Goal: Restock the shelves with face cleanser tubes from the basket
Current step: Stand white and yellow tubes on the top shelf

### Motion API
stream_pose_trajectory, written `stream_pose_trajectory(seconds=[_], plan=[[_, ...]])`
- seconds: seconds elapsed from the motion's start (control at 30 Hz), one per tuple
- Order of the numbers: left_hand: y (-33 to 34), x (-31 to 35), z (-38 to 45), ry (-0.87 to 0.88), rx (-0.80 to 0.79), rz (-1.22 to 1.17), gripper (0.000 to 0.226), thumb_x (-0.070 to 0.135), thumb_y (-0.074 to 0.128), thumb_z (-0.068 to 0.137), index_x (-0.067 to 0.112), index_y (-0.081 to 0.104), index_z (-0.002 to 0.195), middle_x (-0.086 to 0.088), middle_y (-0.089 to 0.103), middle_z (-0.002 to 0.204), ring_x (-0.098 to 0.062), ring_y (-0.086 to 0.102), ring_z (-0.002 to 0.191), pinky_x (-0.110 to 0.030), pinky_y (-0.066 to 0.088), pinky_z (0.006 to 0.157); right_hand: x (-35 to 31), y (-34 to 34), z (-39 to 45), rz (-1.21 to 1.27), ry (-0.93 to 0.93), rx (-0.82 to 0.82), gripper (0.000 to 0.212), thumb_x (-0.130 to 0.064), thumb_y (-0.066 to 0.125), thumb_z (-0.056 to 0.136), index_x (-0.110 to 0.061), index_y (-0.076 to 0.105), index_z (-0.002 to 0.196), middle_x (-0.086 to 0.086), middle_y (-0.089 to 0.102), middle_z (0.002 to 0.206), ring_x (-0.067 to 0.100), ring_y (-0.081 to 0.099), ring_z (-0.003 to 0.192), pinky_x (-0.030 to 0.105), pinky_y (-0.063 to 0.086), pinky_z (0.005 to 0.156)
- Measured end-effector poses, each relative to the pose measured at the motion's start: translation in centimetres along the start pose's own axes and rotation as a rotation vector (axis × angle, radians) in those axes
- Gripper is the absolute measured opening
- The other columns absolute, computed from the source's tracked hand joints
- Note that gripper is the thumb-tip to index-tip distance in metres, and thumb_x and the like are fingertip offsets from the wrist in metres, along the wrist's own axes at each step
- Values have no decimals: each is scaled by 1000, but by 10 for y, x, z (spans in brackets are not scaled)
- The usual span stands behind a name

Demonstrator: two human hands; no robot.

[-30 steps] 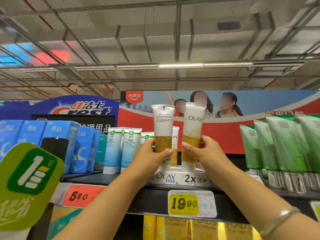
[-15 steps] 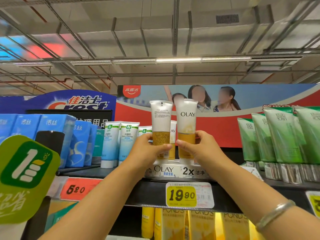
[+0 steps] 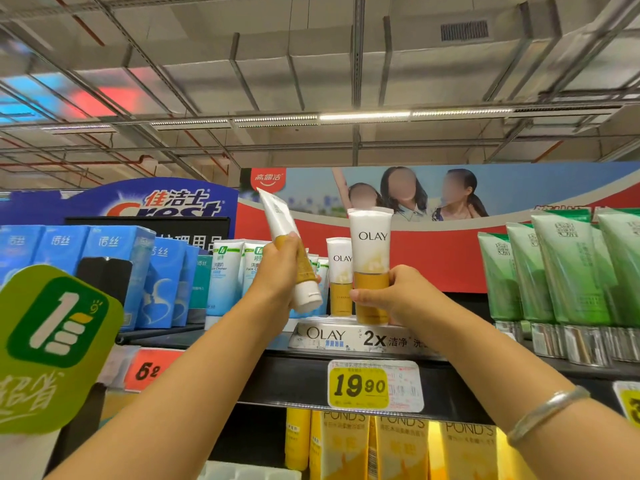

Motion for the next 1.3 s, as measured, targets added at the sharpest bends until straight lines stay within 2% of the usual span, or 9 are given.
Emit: stream_pose_trajectory(seconds=[0.1,0.2,0.27,0.37,0.47,0.77,0.97,1.2,1.3], plan=[[3,-1,1,-5,-49,-22,14,30,37,99,19,44,101,-1,46,83,-13,49,71,-32,48,64,1,0,-1,2,-4,3,36,-29,76,74,-17,51,96,3,63,98,15,62,88,25,47,67],[4,-7,2,20,-171,101,38,23,43,98,19,30,133,3,47,90,-10,49,79,-32,45,68,3,2,-1,25,-22,15,35,-29,76,75,-19,49,95,1,62,98,12,60,86,23,45,63],[4,-9,0,49,-219,212,39,22,54,93,17,38,128,3,55,95,-9,55,83,-32,49,71,4,2,-1,32,-34,19,33,-29,75,76,-20,49,94,1,62,98,12,60,87,23,46,64],[5,-10,-4,76,-279,285,19,20,66,84,18,54,98,9,69,75,0,66,66,-16,51,53,4,2,0,32,-51,20,34,-29,75,76,-21,48,95,0,61,98,11,60,86,22,44,63],[6,-11,-6,104,-297,374,25,25,72,78,20,57,97,6,69,80,4,65,60,-10,46,48,5,2,0,34,-61,18,32,-30,75,76,-24,47,90,-2,60,94,9,59,84,21,45,63],[4,-15,-7,82,-114,444,57,41,58,87,14,25,125,-6,54,118,-24,58,107,-44,50,88,4,3,-1,44,-74,20,37,-28,74,77,-19,48,101,-5,59,92,5,57,80,18,41,57],[3,-18,-12,-9,-270,569,58,47,55,87,17,30,130,-3,56,123,-23,58,110,-43,45,98,3,3,-2,47,-73,25,36,-28,75,76,-18,51,101,-2,61,93,8,60,82,19,43,58],[-1,-16,-15,39,-243,565,31,40,63,84,24,51,107,14,59,92,3,56,80,-12,42,53,3,3,-2,7,-75,43,40,-31,75,75,-15,55,106,1,65,98,12,63,86,21,47,63],[-3,-16,-14,59,-208,586,37,38,65,83,20,52,112,15,57,87,4,54,76,-11,38,50,2,2,-2,-19,-56,44,42,-33,75,75,-13,56,106,2,66,98,13,63,86,21,47,61]])
Point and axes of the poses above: each hand's wrist, its own z-axis towards the middle knuckle, its own y-axis out of the palm, x = y × z, the point moved 2 cm from there along z, towards the middle knuckle
